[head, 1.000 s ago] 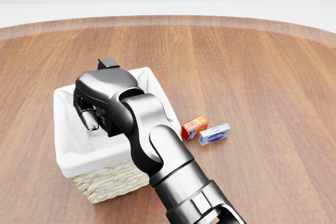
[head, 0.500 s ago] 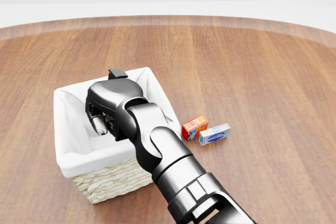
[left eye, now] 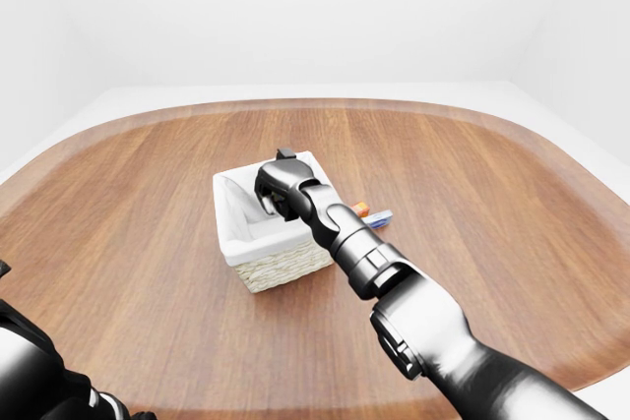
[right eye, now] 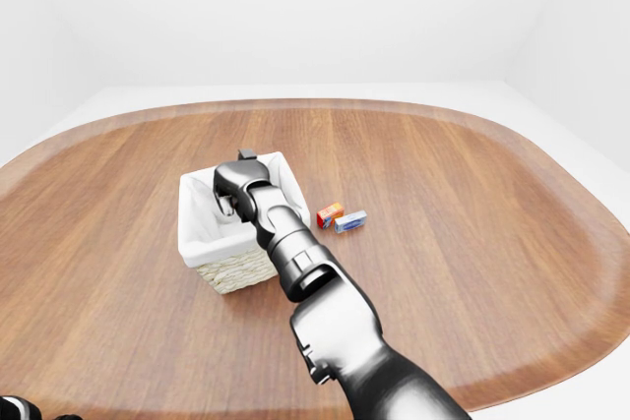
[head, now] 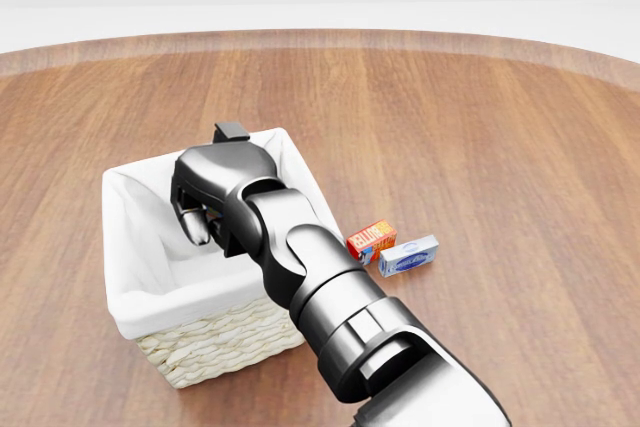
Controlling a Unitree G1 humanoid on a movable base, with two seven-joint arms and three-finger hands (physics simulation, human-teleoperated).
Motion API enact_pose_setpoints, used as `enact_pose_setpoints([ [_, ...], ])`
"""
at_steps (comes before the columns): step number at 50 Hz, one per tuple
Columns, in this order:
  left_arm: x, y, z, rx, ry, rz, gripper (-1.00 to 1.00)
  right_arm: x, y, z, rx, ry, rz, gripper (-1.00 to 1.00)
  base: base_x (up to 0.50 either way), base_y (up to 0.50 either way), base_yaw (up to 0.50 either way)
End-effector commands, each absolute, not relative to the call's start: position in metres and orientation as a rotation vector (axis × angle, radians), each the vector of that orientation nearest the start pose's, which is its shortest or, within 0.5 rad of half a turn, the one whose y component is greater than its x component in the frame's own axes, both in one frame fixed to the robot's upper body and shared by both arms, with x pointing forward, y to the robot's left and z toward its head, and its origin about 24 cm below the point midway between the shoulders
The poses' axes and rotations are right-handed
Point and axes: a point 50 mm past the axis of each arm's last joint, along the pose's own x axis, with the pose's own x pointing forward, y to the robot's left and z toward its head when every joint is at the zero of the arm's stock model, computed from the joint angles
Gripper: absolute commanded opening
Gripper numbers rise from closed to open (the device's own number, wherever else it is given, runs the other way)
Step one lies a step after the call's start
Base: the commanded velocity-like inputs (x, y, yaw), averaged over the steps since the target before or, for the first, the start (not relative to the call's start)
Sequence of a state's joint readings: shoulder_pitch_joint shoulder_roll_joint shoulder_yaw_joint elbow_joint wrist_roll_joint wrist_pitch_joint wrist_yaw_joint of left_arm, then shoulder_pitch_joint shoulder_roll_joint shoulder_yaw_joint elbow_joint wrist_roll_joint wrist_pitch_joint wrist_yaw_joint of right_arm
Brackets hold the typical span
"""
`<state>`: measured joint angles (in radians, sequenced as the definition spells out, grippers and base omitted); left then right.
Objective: Pick up the alphabet soup and put it in the basket.
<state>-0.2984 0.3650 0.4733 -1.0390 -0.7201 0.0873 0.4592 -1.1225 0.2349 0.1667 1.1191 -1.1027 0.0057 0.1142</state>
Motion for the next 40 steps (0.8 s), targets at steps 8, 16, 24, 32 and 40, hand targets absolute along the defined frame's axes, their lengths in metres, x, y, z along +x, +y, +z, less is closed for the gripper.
enact_pose_setpoints([
  [8, 0.1351, 0.2151, 0.3034, -0.379, -1.231, 0.147, 1.0, 0.373, 0.0463, 0.1378, -1.277, -0.213, 0.559, -0.96, 0.0, 0.0, 0.0],
  [16, 0.1357, 0.2147, 0.303, -0.378, -1.228, 0.146, 1.0, 0.3744, 0.0461, 0.1407, -1.281, -0.219, 0.553, -0.95, 0.0, 0.0, 0.0],
  [24, 0.1354, 0.2144, 0.3031, -0.376, -1.229, 0.145, 1.0, 0.3753, 0.0451, 0.1411, -1.284, -0.22, 0.544, -0.95, 0.0, 0.0, 0.0],
  [32, 0.135, 0.2144, 0.3033, -0.38, -1.232, 0.143, 1.0, 0.3765, 0.0454, 0.1453, -1.273, -0.217, 0.531, -0.95, 0.0, 0.0, 0.0],
  [40, 0.1361, 0.2146, 0.3027, -0.374, -1.226, 0.145, 1.0, 0.377, 0.0443, 0.1439, -1.282, -0.211, 0.515, 1.0, 0.0, 0.0, 0.0],
])
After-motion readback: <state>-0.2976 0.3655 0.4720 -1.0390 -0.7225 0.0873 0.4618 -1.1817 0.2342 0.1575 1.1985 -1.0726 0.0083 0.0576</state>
